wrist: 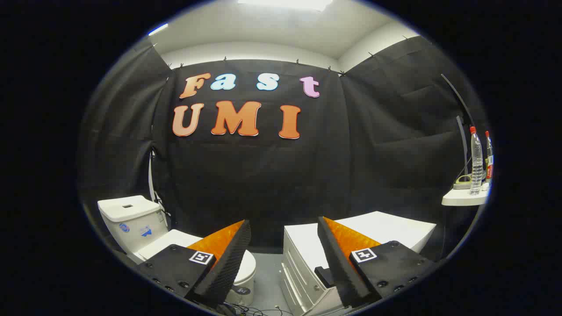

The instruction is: Open the toilet lid.

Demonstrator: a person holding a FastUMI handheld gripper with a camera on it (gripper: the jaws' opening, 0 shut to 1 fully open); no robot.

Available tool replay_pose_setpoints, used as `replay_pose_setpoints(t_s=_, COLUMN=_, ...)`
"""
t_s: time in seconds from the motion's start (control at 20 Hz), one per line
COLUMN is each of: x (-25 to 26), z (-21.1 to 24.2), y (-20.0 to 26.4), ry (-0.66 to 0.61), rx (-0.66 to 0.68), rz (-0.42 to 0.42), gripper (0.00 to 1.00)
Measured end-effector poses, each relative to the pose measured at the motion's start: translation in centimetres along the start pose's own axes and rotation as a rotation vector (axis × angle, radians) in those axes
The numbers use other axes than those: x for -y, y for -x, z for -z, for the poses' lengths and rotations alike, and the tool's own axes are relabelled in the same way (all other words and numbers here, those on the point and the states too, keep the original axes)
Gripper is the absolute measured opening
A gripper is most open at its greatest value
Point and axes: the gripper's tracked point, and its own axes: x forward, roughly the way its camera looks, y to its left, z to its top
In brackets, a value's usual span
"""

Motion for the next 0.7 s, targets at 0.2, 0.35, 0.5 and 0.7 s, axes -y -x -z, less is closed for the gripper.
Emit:
replay_pose_setpoints(t_s=0.2, x=-0.5, z=0.2, y=0.1, ry=-0.005, rx=-0.007, rz=-0.02, gripper=0.98)
replay_pose_setpoints(t_s=0.35, x=0.3, z=0.5, y=0.0, ry=0.0, rx=-0.015, rz=-0.004, gripper=0.98)
replay_pose_setpoints(t_s=0.5, x=0.9, z=0.5, y=-0.2, ry=-0.006, rx=-0.016, rz=0.013, gripper=0.98)
replay_pose_setpoints(t_s=0.7, x=1.3, z=0.4, y=-0.2, ry=-0.035, rx=-0.013, rz=0.024, gripper=0.98)
